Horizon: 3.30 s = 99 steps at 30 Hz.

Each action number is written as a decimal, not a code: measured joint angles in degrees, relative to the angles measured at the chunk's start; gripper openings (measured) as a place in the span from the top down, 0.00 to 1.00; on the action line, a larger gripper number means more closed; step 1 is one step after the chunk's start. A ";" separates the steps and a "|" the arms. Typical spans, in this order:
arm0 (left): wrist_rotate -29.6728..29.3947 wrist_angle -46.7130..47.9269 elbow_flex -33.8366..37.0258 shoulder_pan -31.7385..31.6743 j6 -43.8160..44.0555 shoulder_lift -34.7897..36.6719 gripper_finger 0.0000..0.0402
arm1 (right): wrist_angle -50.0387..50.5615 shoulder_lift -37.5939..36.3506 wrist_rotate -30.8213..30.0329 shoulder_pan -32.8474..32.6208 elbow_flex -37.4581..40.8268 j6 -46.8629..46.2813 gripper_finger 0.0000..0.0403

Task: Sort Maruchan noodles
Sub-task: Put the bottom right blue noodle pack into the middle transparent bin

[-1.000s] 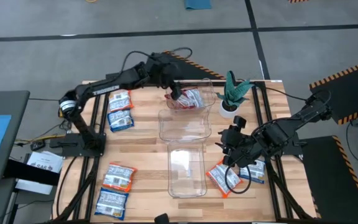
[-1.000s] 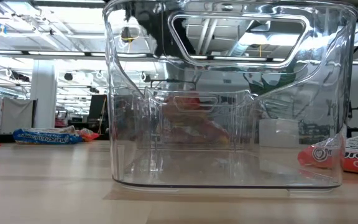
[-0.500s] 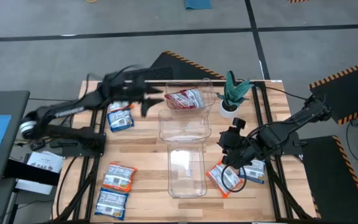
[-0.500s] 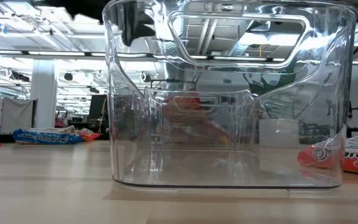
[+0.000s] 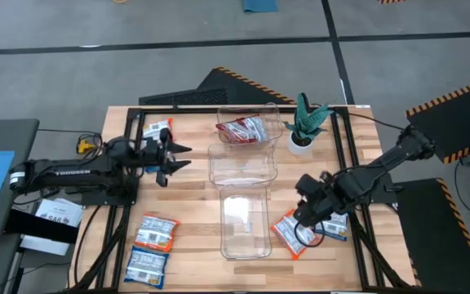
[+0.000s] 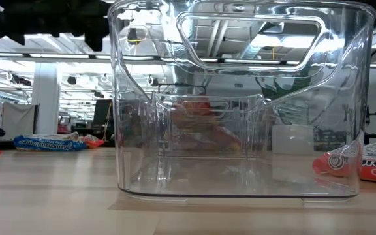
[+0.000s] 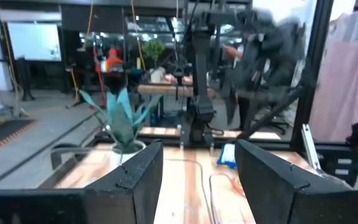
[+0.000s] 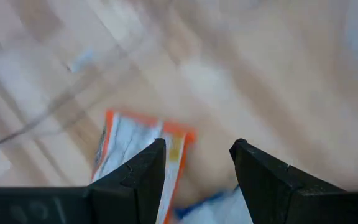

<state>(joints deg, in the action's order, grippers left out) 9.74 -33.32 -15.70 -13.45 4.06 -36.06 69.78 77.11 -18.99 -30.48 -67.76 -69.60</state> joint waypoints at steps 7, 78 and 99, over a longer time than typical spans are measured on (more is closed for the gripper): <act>2.23 0.80 -0.04 1.34 1.22 2.44 0.54 | 0.07 0.05 8.63 -0.73 13.61 -22.50 0.48; 0.12 5.81 -0.04 3.56 0.89 2.32 0.54 | 12.36 26.14 13.50 3.54 5.98 -16.12 0.96; 0.11 5.38 -0.04 3.56 1.22 2.34 0.54 | -23.40 0.79 -9.11 10.78 -13.38 38.92 0.96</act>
<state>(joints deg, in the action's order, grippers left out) 9.85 -27.94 -15.75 -9.89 5.28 -33.71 46.38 77.90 -28.10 -19.70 -81.14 -30.68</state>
